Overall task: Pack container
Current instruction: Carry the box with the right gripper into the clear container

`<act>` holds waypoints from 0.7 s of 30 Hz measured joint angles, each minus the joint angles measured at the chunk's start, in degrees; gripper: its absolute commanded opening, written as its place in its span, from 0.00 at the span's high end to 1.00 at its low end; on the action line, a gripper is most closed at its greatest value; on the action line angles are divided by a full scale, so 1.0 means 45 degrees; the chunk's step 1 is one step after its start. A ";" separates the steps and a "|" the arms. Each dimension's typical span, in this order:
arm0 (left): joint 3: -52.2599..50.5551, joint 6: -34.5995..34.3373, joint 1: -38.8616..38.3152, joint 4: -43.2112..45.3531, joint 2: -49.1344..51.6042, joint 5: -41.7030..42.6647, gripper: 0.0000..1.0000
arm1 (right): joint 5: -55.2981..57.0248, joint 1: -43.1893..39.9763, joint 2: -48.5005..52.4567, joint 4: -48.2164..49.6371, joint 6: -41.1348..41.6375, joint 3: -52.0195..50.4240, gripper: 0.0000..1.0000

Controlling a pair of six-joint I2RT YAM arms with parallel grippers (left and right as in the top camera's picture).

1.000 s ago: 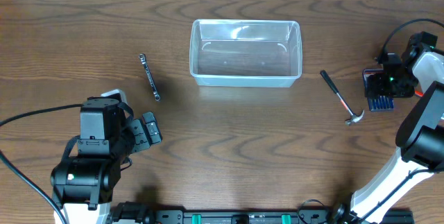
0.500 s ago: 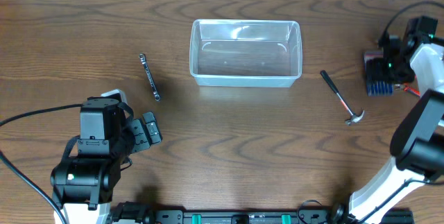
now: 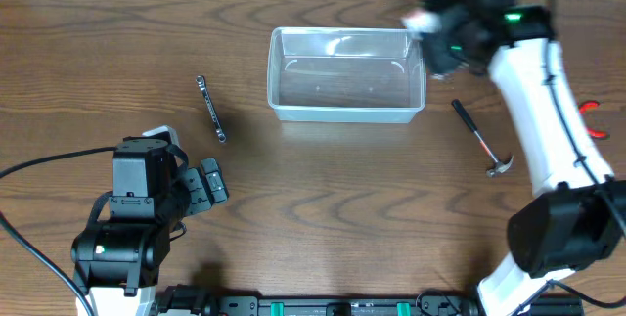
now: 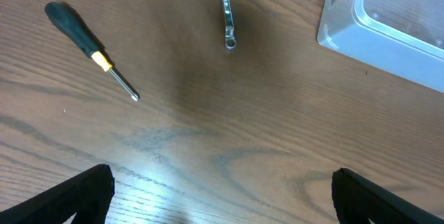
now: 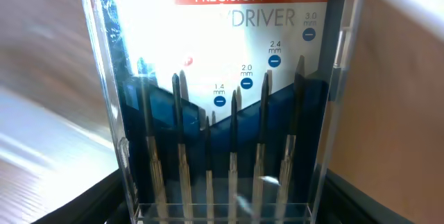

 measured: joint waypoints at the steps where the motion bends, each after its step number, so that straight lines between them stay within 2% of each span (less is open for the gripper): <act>1: 0.0000 0.0000 0.0000 0.0000 0.0000 0.0000 0.02 | 0.0000 0.0578 0.0000 0.0393 -0.0228 0.0180 0.99; 8: 0.0000 0.0000 0.0000 0.0000 0.0000 0.0000 0.02 | -0.0180 0.3167 0.0476 0.2220 -0.2599 0.0583 0.99; 14: 0.0000 0.0000 0.0000 0.0000 0.0000 0.0000 0.02 | -0.0855 0.3322 0.2633 0.2210 -0.4099 0.0651 0.99; 21: 0.0000 0.0000 0.0000 0.0000 0.0000 0.0000 0.02 | -0.1112 0.3293 0.4624 0.1617 -0.4580 0.0627 0.99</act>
